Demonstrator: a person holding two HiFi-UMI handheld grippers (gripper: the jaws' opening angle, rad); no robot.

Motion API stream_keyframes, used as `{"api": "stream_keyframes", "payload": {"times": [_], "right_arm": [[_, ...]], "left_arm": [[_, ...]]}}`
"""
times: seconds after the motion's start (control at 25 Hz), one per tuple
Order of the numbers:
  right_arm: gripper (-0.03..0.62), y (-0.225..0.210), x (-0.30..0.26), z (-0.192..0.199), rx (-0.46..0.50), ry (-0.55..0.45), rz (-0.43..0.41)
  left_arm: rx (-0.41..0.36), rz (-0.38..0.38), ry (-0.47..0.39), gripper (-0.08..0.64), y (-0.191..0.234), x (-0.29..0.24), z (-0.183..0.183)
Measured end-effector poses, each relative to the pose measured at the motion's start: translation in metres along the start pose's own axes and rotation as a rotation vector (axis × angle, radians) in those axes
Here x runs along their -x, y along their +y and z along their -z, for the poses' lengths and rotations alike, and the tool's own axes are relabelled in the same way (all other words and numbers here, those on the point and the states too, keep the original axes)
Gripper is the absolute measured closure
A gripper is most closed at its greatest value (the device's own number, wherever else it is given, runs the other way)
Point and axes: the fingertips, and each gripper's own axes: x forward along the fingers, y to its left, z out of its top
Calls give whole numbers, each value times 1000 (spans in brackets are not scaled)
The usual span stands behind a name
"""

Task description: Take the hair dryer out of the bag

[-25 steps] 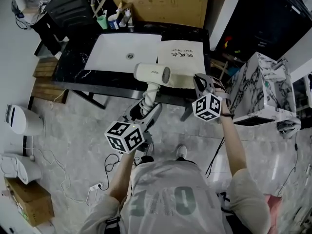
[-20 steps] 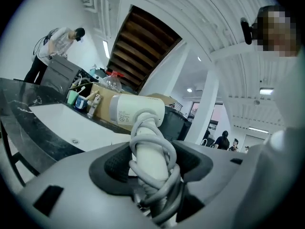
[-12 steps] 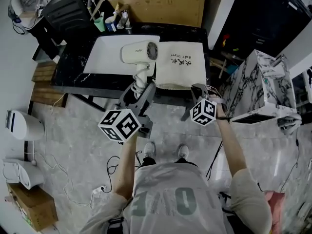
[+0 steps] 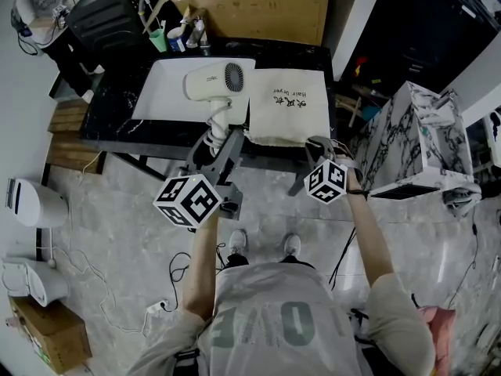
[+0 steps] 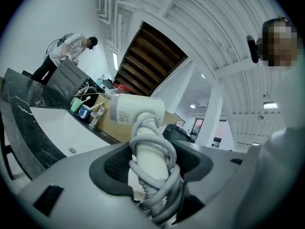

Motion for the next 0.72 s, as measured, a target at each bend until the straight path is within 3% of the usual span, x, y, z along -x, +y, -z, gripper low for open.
{"api": "stream_keyframes", "payload": {"times": [0.08, 0.16, 0.2, 0.32, 0.52, 0.72], "right_arm": [[523, -2, 3, -4, -65, -17, -10], [404, -8, 7, -9, -133, -34, -6], [400, -14, 11, -13, -165, -51, 11], [402, -42, 36, -37, -282, -143, 111], [403, -88, 105, -75, -550, -334, 353], [513, -96, 168, -103, -829, -557, 469]], "left_arm": [[-8, 5, -6, 282, 0, -2, -5], [-25, 12, -16, 282, -1, -5, -12], [-35, 16, -22, 282, -3, -6, -16], [-85, 16, -43, 282, -7, -8, -25], [-157, 11, -100, 281, -17, -3, -37], [-264, -4, -159, 282, -29, 11, -41]]}}
